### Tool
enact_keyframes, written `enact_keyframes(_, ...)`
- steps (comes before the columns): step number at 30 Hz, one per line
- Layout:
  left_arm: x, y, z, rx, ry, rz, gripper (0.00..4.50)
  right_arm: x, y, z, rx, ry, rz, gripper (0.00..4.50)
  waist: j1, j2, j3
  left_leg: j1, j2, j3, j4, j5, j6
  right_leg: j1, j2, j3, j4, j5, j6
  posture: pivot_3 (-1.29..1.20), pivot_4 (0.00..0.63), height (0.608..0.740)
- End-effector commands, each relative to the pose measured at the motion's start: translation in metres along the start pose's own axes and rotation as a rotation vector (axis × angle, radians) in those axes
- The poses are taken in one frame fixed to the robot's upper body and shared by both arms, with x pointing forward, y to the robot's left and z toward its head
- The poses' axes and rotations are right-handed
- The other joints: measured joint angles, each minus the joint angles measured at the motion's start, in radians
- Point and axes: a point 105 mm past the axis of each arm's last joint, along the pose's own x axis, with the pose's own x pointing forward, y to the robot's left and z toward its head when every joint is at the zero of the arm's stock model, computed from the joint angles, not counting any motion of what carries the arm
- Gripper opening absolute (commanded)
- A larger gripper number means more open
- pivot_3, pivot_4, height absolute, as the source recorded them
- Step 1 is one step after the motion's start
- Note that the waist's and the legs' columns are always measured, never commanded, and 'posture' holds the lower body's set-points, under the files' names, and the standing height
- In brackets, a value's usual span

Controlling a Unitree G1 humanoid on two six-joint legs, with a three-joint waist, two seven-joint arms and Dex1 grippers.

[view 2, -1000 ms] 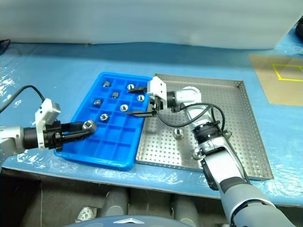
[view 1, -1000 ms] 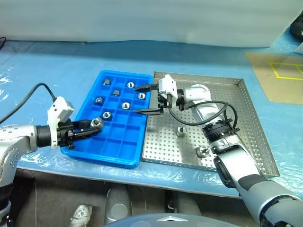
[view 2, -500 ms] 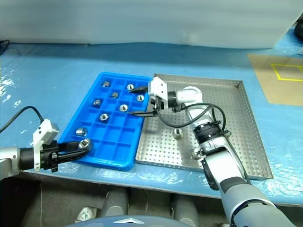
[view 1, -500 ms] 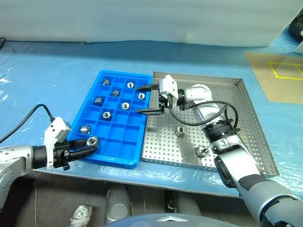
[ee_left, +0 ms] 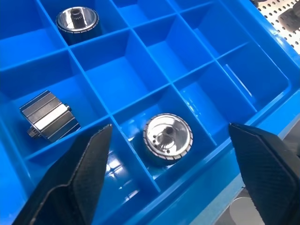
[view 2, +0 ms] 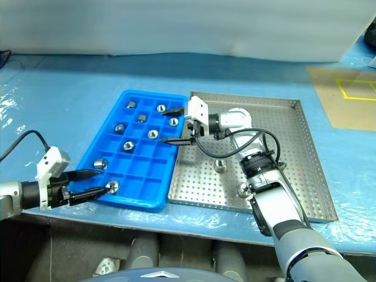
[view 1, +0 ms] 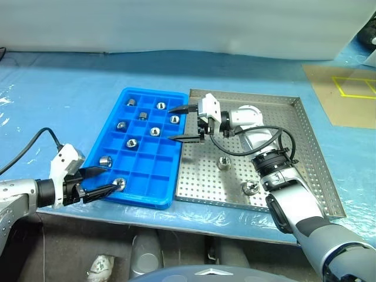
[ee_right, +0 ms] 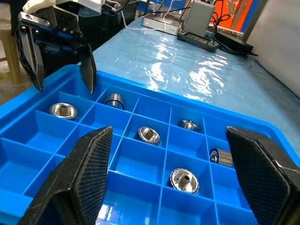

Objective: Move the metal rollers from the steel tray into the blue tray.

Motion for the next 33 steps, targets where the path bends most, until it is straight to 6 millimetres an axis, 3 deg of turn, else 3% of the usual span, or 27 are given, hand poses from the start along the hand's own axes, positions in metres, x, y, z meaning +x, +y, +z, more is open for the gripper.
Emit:
enact_keyframes(1, -0.001, 0.005, 0.013, 0.071, -0.018, 0.019, 4.07, -0.006, -0.007, 0.011, -0.046, -0.021, -0.027, 3.98, 0.000, 0.000, 0.000, 0.000, 0.000, 0.000, 0.000, 0.000, 0.000, 0.000, 0.000, 0.000, 0.000, 0.000, 0.000, 0.25, 0.150, 0.740)
enact_keyframes(6, 0.003, 0.014, 0.054, 0.144, -0.124, 0.021, 4.07, -0.013, -0.010, 0.010, -0.046, -0.007, -0.058, 3.98, 0.003, 0.000, 0.000, 0.000, 0.000, 0.000, 0.004, 0.000, 0.000, 0.000, 0.000, 0.001, 0.004, 0.000, 0.000, 0.22, 0.150, 0.740)
enact_keyframes(10, 0.009, 0.013, 0.100, 0.214, -0.227, -0.057, 4.07, -0.028, -0.012, 0.008, -0.044, 0.019, -0.101, 3.98, 0.002, 0.000, 0.000, 0.001, 0.000, 0.000, 0.007, 0.001, -0.001, 0.000, 0.000, 0.001, 0.007, 0.000, 0.000, 0.13, 0.150, 0.740)
enact_keyframes(14, 0.032, 0.002, 0.129, 0.296, -0.282, -0.175, 4.07, -0.051, -0.010, 0.005, -0.022, 0.060, -0.156, 3.98, -0.004, 0.000, -0.001, 0.001, -0.001, 0.000, 0.008, 0.002, -0.004, 0.001, 0.000, 0.003, 0.007, 0.000, 0.000, 0.07, 0.150, 0.740)
enact_keyframes(18, 0.061, -0.020, 0.149, 0.383, -0.374, -0.344, 4.07, -0.075, -0.006, 0.000, 0.001, 0.116, -0.223, 3.98, -0.012, 0.000, -0.001, 0.000, -0.002, 0.000, 0.008, 0.002, -0.004, 0.001, 0.000, 0.003, 0.006, 0.000, 0.000, -0.02, 0.150, 0.740)
enact_keyframes(22, 0.084, -0.052, 0.141, 0.429, -0.430, -0.578, 4.07, -0.101, 0.000, -0.003, 0.019, 0.171, -0.303, 3.98, -0.034, 0.001, -0.001, 0.000, -0.002, 0.000, 0.008, 0.002, -0.004, 0.001, 0.000, 0.004, 0.006, 0.000, 0.000, -0.09, 0.150, 0.740)
enact_keyframes(27, 0.104, -0.054, 0.131, 0.412, -0.440, -0.633, 4.07, -0.119, 0.014, -0.005, 0.054, 0.228, -0.332, 3.98, -0.067, 0.001, -0.001, 0.002, -0.002, 0.001, 0.007, 0.003, -0.004, 0.001, 0.000, 0.005, 0.006, 0.001, 0.001, -0.16, 0.150, 0.740)
enact_keyframes(33, 0.108, -0.054, 0.128, 0.417, -0.437, -0.647, 4.07, -0.117, 0.037, -0.017, 0.115, 0.273, -0.292, 3.98, -0.087, 0.001, -0.001, 0.005, -0.003, 0.001, 0.008, 0.002, -0.004, 0.003, 0.000, 0.006, 0.006, 0.001, 0.001, -0.17, 0.150, 0.740)
